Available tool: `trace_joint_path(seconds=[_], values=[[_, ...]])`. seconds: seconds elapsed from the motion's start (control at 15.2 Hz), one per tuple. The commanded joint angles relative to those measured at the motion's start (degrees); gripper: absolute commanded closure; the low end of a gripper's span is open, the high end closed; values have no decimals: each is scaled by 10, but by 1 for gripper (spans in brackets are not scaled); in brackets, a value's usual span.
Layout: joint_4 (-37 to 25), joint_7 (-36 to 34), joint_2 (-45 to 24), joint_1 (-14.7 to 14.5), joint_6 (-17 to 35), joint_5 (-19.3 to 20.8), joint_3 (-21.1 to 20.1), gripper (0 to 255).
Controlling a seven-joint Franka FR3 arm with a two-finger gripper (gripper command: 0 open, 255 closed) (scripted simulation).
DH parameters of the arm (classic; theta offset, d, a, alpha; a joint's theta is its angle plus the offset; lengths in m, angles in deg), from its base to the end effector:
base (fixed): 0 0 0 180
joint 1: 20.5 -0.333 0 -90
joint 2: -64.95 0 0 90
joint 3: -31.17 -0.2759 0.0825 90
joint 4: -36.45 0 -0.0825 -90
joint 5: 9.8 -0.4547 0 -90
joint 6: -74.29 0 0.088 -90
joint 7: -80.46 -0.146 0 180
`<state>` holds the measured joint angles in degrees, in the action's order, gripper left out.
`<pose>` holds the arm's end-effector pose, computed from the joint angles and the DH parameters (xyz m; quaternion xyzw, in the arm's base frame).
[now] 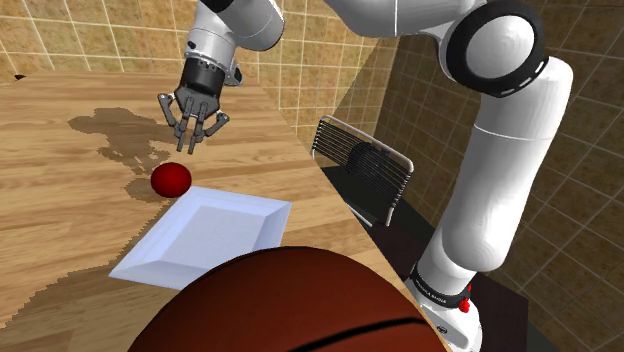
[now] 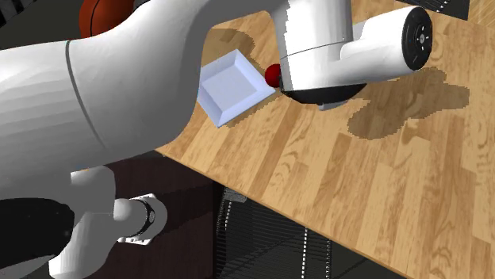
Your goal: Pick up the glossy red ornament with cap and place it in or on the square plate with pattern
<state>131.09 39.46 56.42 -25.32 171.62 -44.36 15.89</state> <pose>0.5975 0.2928 0.4454 -0.9225 0.2236 0.1984 0.2442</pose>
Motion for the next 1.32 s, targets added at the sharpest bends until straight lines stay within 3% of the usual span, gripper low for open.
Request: trace_joint_path(seconds=[0.0, 0.07, 0.13, 0.2, 0.53, 0.59, 1.06, 1.25], values=[[59, 3, 44, -4, 17, -13, -5, 255], [84, 3, 64, -6, 25, -20, -8, 255], [54, 2, 40, -5, 18, -13, -6, 255], [54, 2, 40, -5, 18, -13, -6, 0], [-218, -126, -159, -97, -94, 191, -34, 0], [-262, -138, -189, -114, -117, 214, -32, 0], [-180, -129, -167, -119, -56, 207, -31, 0], [-173, -128, -165, -119, -51, 206, -32, 0]])
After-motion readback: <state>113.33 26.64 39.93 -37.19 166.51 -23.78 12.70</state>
